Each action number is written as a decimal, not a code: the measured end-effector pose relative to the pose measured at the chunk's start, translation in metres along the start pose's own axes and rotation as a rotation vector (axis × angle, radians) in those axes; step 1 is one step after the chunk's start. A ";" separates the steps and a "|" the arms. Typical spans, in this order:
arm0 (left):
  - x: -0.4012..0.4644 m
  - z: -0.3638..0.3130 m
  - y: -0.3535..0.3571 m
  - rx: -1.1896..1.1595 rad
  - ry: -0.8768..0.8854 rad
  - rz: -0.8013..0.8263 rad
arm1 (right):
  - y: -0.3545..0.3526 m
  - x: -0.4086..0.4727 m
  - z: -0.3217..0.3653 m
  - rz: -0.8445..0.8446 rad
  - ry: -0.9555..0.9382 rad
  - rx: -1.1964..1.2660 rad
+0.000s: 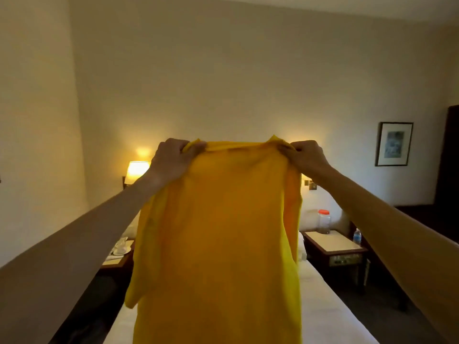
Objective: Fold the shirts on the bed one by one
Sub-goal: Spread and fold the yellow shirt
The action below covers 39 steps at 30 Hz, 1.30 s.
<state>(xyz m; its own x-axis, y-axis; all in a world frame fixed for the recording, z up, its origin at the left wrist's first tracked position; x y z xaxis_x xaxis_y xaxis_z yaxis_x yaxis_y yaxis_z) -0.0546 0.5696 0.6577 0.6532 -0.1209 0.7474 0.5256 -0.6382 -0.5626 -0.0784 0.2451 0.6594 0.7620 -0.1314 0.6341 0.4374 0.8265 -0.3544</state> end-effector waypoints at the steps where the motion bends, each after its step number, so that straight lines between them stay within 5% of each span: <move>1: -0.001 0.001 -0.001 0.057 -0.054 0.068 | 0.005 0.000 -0.002 0.080 0.101 -0.010; 3: -0.005 0.007 -0.005 0.141 -0.083 0.243 | 0.011 -0.001 -0.007 0.202 0.225 0.003; 7: -0.008 0.021 -0.012 -0.168 -0.027 0.236 | 0.012 0.001 -0.007 0.024 0.062 0.106; 10: -0.015 0.026 -0.003 0.042 0.032 0.471 | 0.019 -0.005 -0.011 0.223 0.139 0.018; 14: -0.018 0.030 0.000 -0.253 -0.136 0.249 | 0.017 -0.009 -0.014 0.063 0.060 0.101; 17: -0.016 0.027 0.000 -0.183 -0.189 0.247 | 0.016 -0.010 -0.010 0.119 -0.005 -0.029; 20: -0.012 0.028 -0.007 -0.260 -0.192 0.114 | 0.006 -0.008 -0.008 -0.075 -0.108 0.035; 24: -0.022 0.030 -0.007 -0.091 -0.176 0.276 | 0.004 -0.011 -0.022 0.190 0.083 -0.119; 27: -0.021 0.035 -0.002 -0.309 -0.238 0.134 | -0.001 -0.010 -0.027 -0.036 0.039 0.009; 30: -0.023 0.038 0.008 -0.074 -0.246 0.226 | 0.007 -0.010 -0.029 0.113 0.122 -0.075; 34: -0.023 0.046 0.006 -0.200 -0.375 0.107 | 0.006 -0.015 -0.032 0.094 0.120 0.017; 37: -0.019 0.047 0.003 -0.045 -0.346 0.158 | 0.004 -0.017 -0.034 0.187 0.194 0.060; 39: -0.017 0.041 0.001 -0.049 -0.327 0.053 | 0.006 -0.015 -0.034 0.065 0.113 0.081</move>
<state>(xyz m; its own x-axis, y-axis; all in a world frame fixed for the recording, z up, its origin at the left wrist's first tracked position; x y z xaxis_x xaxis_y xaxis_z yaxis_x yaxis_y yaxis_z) -0.0428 0.6017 0.6299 0.8234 0.0903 0.5602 0.4647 -0.6740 -0.5743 -0.0711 0.2332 0.6240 0.8383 -0.1330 0.5288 0.3488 0.8762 -0.3325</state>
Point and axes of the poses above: each hand's wrist, its own x-axis towards the middle knuckle, its own y-axis out of the palm, z = x × y, the point moved 1 cm from there along x, towards the middle knuckle, and after that the axes turned 10 degrees about x, right-handed, at the moved point
